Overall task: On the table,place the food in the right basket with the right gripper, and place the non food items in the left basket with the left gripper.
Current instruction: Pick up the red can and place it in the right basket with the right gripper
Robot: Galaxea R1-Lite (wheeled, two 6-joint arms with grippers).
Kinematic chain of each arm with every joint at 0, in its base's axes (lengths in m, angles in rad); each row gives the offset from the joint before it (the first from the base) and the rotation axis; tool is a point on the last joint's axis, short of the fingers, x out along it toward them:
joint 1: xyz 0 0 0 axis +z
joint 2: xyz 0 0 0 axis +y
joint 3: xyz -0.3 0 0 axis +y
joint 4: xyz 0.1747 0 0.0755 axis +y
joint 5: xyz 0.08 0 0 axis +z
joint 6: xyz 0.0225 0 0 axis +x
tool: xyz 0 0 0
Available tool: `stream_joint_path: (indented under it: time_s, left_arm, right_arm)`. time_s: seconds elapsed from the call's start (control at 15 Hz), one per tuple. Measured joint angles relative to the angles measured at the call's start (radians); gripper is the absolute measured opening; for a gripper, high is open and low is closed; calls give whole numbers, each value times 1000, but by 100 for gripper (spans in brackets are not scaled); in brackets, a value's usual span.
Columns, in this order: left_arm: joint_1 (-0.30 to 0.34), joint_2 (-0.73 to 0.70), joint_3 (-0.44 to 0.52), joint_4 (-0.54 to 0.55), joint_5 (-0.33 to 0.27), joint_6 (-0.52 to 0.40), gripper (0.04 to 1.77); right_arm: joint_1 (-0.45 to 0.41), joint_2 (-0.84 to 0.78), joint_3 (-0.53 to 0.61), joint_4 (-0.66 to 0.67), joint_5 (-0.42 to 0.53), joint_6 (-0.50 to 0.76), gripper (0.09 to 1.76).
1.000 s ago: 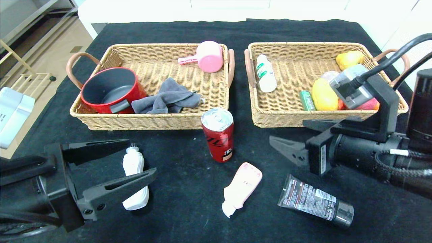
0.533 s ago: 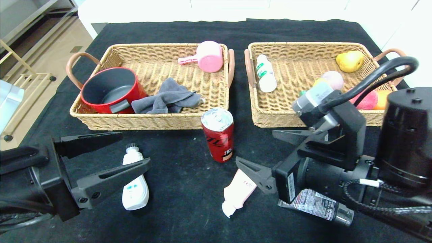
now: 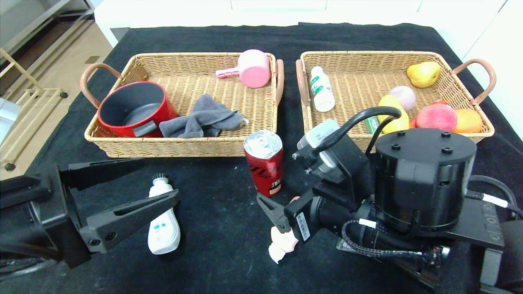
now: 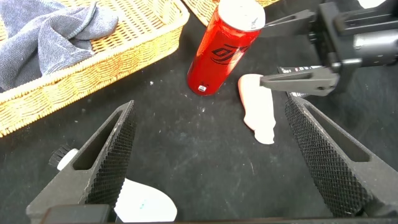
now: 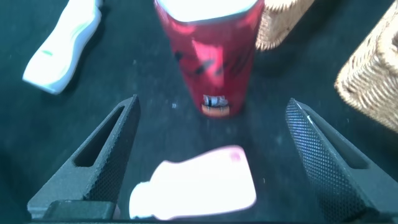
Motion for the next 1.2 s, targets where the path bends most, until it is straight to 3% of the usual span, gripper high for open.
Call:
stream_joint_path:
  time_s: [1.2]
  left_arm:
    - [0,3,1,0,0,1,172]
  right_arm:
    - [-8,171,-155,-118,-42,1,170]
